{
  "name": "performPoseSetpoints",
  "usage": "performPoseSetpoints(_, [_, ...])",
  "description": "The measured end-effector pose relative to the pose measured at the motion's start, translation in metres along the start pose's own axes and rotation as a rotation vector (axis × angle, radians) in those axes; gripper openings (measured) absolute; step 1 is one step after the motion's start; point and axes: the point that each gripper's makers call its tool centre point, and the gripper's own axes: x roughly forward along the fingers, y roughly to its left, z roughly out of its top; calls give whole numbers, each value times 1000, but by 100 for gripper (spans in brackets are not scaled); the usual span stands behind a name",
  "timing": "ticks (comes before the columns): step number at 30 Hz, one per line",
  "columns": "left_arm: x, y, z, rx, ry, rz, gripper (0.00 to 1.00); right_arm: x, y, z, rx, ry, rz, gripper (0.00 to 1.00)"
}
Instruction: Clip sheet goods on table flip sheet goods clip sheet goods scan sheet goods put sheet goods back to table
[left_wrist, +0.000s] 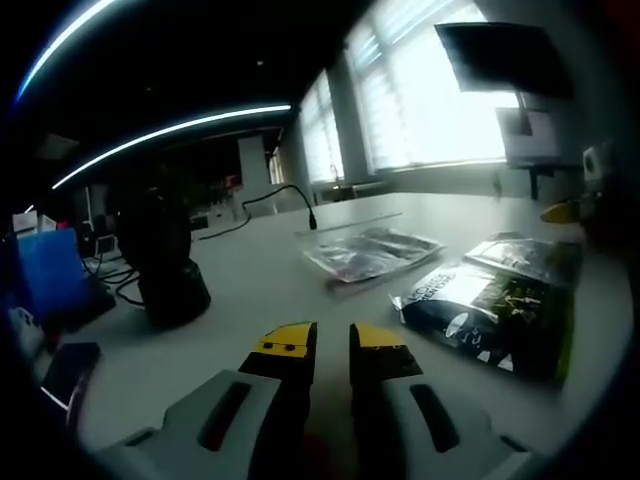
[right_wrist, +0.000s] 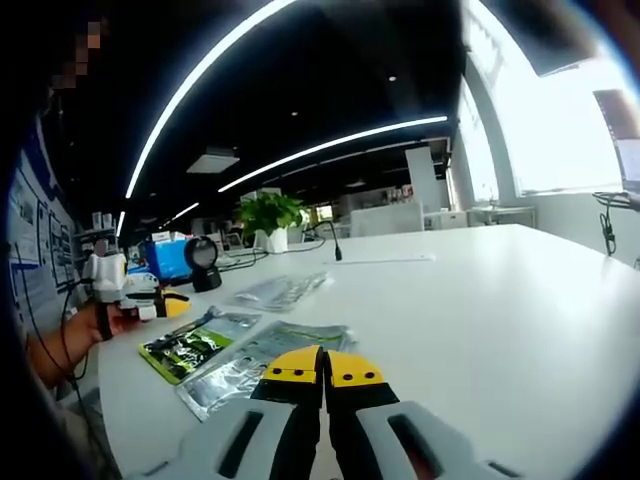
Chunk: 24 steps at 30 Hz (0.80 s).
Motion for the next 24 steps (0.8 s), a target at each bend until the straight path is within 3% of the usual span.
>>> performPoseSetpoints(24, [1, -1, 1, 4, -2, -5, 7, 1, -3, -3, -18, 23, -29, 0])
